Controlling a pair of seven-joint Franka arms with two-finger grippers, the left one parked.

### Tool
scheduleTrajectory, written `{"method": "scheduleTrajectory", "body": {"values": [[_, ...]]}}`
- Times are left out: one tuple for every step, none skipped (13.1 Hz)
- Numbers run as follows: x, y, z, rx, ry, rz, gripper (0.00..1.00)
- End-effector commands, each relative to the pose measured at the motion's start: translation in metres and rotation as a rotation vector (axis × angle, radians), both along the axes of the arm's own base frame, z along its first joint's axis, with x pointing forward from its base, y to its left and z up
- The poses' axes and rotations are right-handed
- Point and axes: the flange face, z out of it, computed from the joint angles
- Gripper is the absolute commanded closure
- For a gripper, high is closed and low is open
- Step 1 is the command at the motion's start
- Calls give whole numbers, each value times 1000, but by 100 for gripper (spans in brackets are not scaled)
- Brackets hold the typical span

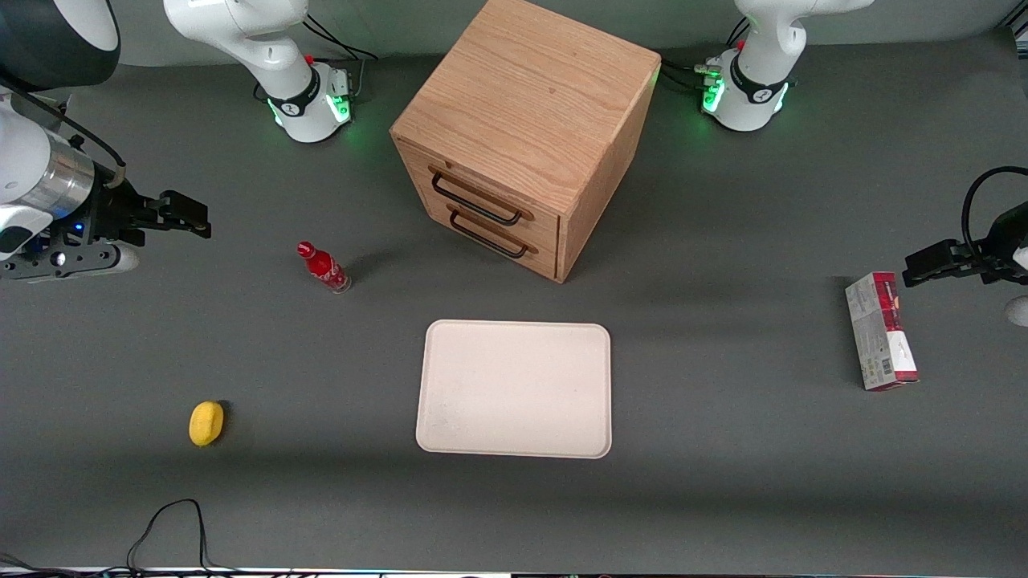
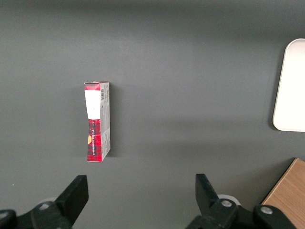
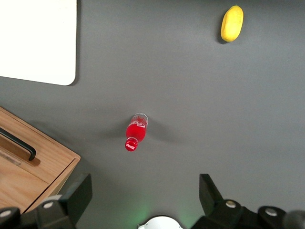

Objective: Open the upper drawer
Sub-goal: 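Move the right gripper toward the upper drawer's black handle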

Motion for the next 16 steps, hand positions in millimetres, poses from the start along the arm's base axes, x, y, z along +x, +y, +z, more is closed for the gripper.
{"method": "scheduleTrajectory", "body": {"values": [[-5,3,6,-10,5,25,0],[-4,3,8,-6,1,37,0],[-3,4,8,-6,1,39,0],[-3,11,5,-13,5,48,0],[-3,21,0,-18,12,56,0],[-2,23,-1,-19,12,60,0],[-1,25,-3,-19,13,63,0],[0,36,-8,-17,23,80,0],[2,50,-13,-13,26,102,0],[4,63,-18,-14,31,123,0],[4,77,-24,-16,38,148,0],[5,85,-29,-14,43,158,0],[3,94,-29,-7,41,172,0],[-3,114,-26,22,38,201,0],[-6,126,-22,48,34,216,0],[-8,145,-29,55,43,244,0]]}}
